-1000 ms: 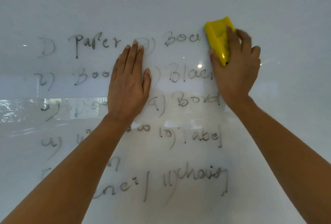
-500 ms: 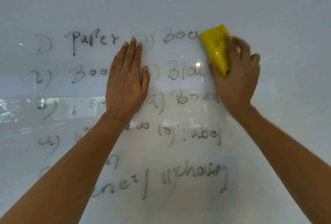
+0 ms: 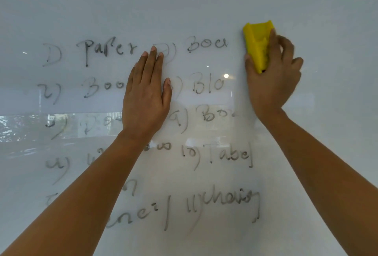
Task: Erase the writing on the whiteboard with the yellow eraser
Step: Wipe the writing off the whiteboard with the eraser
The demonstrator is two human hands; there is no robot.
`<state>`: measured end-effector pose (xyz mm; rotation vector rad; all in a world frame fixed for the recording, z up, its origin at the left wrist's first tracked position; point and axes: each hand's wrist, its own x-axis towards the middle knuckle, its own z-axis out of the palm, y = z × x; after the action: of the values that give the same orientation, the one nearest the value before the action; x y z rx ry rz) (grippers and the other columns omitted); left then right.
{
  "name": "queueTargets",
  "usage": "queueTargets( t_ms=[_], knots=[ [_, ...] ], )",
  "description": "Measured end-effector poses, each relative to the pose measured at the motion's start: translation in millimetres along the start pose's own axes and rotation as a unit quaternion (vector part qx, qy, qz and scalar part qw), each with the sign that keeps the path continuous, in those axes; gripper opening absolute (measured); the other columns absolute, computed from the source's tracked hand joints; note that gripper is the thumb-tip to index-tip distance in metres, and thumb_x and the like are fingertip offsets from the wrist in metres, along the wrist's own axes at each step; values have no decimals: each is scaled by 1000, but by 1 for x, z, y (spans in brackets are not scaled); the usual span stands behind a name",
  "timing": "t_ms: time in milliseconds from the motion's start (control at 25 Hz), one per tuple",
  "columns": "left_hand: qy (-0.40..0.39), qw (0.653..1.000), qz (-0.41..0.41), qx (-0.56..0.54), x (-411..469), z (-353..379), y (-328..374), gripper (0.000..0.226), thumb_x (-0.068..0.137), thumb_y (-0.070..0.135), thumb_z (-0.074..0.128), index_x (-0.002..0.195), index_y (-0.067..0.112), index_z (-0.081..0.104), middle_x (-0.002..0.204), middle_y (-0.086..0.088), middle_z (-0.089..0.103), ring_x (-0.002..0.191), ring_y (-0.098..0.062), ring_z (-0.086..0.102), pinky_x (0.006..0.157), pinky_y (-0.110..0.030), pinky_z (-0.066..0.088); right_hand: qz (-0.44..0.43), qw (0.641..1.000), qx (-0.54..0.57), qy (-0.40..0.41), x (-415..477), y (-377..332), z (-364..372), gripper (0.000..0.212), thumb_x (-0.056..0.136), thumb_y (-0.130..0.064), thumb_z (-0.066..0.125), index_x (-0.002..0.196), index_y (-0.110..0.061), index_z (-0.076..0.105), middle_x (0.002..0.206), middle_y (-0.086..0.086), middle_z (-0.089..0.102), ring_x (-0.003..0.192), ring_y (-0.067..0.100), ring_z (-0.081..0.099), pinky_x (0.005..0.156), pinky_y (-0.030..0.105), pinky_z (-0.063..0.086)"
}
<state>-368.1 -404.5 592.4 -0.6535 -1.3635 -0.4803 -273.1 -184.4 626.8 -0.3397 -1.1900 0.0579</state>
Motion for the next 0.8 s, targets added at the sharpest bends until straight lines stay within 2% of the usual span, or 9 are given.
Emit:
queueTargets(
  t_ms=[120, 200, 280, 400, 440, 520, 640, 720, 800],
  knots=[
    [1, 1000, 0, -2, 0, 0, 0, 51, 101, 23, 34, 147, 3, 29, 154, -13, 28, 143, -26, 24, 118, -38, 20, -189, 980, 40, -44, -47, 0, -13, 58, 90, -44, 58, 138, -14, 46, 136, 6, 50, 82, 29, 46, 66, 33, 35],
    [0, 1000, 3, 1, 0, 0, 0, 51, 101, 23, 34, 147, 3, 29, 154, -13, 28, 143, -26, 24, 118, -38, 20, -256, 964, 43, -60, -59, 16, -22, 59, 90, -46, 58, 137, -12, 47, 136, 5, 50, 78, 28, 44, 64, 34, 36],
    [2, 1000, 5, 4, 0, 1, -1, 51, 101, 23, 34, 147, 3, 29, 154, -14, 29, 143, -26, 24, 118, -39, 21, -196, 979, 29, -48, -38, 23, -16, 61, 89, -46, 57, 138, -12, 45, 135, 6, 51, 81, 31, 47, 66, 36, 37],
    [-1, 1000, 3, 2, 0, 2, -2, 51, 101, 24, 34, 147, 3, 29, 154, -13, 28, 143, -26, 24, 118, -40, 22, 0, 1000, 1, -14, 12, -1, 2, 66, 87, -49, 52, 144, -18, 37, 139, 3, 45, 99, 33, 48, 75, 36, 38],
    [-1, 1000, 3, 1, -1, 2, -1, 51, 101, 24, 34, 147, 3, 28, 154, -13, 28, 143, -26, 24, 118, -40, 22, 32, 999, -12, -20, 23, -15, 6, 67, 88, -50, 50, 145, -19, 34, 141, 2, 43, 103, 32, 47, 77, 36, 37],
    [1, 1000, 7, 0, 0, 3, -1, 51, 101, 24, 34, 147, 3, 29, 154, -14, 29, 143, -26, 25, 117, -41, 23, -6, 999, -12, -41, 23, -39, 11, 66, 89, -49, 50, 145, -18, 34, 142, 1, 42, 103, 31, 47, 76, 34, 34],
    [1, 1000, 10, -3, 0, 2, -3, 51, 100, 24, 33, 147, 3, 30, 154, -13, 29, 143, -26, 25, 117, -40, 23, -190, 979, 44, -62, -19, -46, 2, 62, 89, -46, 55, 141, -14, 41, 137, 4, 49, 87, 30, 49, 67, 33, 35],
    [1, 1000, 11, -19, 1, 1, -3, 51, 100, 24, 32, 147, 3, 31, 154, -13, 30, 142, -25, 25, 117, -39, 23, -268, 959, 52, -72, -39, -27, -8, 60, 90, -46, 56, 139, -14, 44, 135, 3, 51, 79, 29, 47, 63, 36, 38],
    [8, 1000, 14, -25, 2, -5, -6, 50, 100, 24, 31, 146, 3, 33, 153, -13, 32, 141, -25, 28, 117, -40, 25, -246, 965, 42, -76, -27, -10, -10, 61, 89, -46, 54, 140, -14, 43, 135, 5, 50, 82, 32, 48, 66, 37, 38]
  ],
)
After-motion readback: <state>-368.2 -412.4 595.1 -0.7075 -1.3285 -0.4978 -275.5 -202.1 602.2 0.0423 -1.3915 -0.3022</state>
